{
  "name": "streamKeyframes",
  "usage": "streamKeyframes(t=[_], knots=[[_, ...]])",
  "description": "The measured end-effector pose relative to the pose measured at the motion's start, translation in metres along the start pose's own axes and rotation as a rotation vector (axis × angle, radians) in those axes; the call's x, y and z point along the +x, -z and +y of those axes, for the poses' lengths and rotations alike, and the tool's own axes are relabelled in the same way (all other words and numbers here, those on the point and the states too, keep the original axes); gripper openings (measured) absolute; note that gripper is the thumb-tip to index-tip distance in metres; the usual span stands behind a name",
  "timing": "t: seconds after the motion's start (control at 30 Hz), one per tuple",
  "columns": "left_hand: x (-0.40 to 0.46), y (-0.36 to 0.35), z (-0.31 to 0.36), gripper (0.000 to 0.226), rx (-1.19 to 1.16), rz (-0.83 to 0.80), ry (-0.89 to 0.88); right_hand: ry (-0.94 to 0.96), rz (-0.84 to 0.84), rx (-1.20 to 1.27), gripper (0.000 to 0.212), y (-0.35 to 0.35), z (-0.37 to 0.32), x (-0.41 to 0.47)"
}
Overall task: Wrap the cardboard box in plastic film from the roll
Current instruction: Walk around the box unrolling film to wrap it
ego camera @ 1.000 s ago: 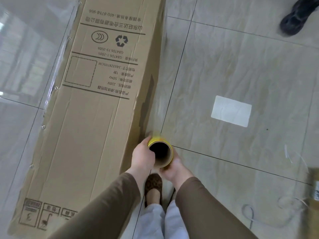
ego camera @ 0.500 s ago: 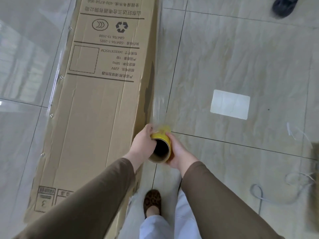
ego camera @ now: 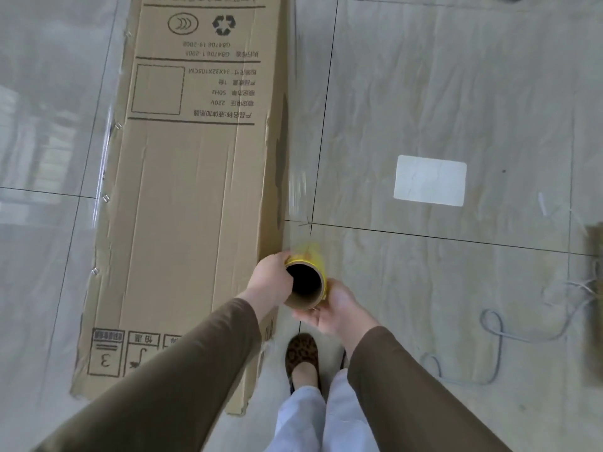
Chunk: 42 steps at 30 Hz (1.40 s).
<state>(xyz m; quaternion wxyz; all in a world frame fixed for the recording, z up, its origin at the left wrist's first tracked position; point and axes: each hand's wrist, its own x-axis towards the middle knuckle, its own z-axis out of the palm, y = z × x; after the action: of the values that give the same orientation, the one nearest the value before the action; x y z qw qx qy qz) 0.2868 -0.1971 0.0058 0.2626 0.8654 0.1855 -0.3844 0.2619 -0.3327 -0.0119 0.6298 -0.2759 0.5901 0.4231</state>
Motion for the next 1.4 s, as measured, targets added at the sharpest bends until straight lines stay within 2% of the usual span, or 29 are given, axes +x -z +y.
streamKeyframes(t=[0.1, 0.17, 0.2, 0.27, 0.37, 0.47, 0.53, 0.57, 0.67, 0.77, 0.83, 0.93, 1.03, 1.13, 1.23, 1.33, 1.4], knots=[[-0.002, -0.003, 0.001, 0.064, 0.418, -0.100, -0.164, 0.003, -0.004, -0.088, 0.054, 0.007, -0.007, 0.002], [-0.004, -0.009, -0.003, 0.061, 0.464, -0.103, -0.194, -0.029, -0.031, -0.199, 0.064, 0.008, -0.006, 0.001], [-0.006, -0.011, -0.006, 0.060, 0.417, -0.102, -0.182, -0.036, -0.032, -0.260, 0.068, 0.009, -0.002, 0.001], [-0.014, -0.014, -0.015, 0.072, 0.144, -0.084, -0.126, -0.031, -0.012, -0.301, 0.072, 0.011, 0.009, 0.002], [-0.042, -0.030, -0.031, 0.087, -0.438, 0.019, 0.050, -0.036, -0.005, -0.109, 0.070, 0.017, 0.025, 0.005], [-0.073, -0.064, -0.038, 0.074, -0.756, 0.046, 0.256, -0.063, -0.028, 0.084, 0.069, 0.027, 0.043, 0.001], [-0.089, -0.087, -0.041, 0.061, -0.831, 0.033, 0.301, -0.084, -0.040, 0.131, 0.065, 0.037, 0.061, -0.001], [-0.094, -0.094, -0.043, 0.058, -0.773, 0.055, 0.299, -0.087, -0.036, 0.150, 0.061, 0.042, 0.071, -0.001], [-0.099, -0.095, -0.050, 0.055, -0.393, 0.112, 0.212, -0.080, -0.039, 0.164, 0.049, 0.061, 0.096, -0.002], [-0.100, -0.086, -0.054, 0.062, -0.040, 0.013, 0.090, -0.065, 0.014, 0.009, 0.042, 0.082, 0.110, -0.004], [-0.102, -0.083, -0.057, 0.062, 0.120, -0.022, 0.036, -0.041, 0.043, -0.064, 0.047, 0.087, 0.109, -0.001], [-0.110, -0.085, -0.064, 0.059, 0.242, -0.037, -0.019, -0.025, -0.002, -0.256, 0.077, 0.080, 0.102, 0.004], [-0.115, -0.089, -0.069, 0.056, 0.285, -0.063, -0.064, -0.034, -0.064, -0.387, 0.077, 0.071, 0.111, 0.003], [-0.119, -0.090, -0.073, 0.065, 0.032, -0.117, -0.039, 0.010, -0.011, -0.353, 0.065, 0.073, 0.130, 0.007], [-0.135, -0.104, -0.082, 0.078, -0.314, -0.018, 0.035, -0.031, -0.020, -0.092, 0.064, 0.084, 0.141, 0.011], [-0.164, -0.133, -0.095, 0.064, -0.563, -0.045, 0.162, -0.132, 0.008, 0.138, 0.067, 0.103, 0.156, 0.006], [-0.175, -0.149, -0.101, 0.052, -0.609, -0.071, 0.213, -0.178, 0.038, 0.242, 0.069, 0.114, 0.173, 0.006]])
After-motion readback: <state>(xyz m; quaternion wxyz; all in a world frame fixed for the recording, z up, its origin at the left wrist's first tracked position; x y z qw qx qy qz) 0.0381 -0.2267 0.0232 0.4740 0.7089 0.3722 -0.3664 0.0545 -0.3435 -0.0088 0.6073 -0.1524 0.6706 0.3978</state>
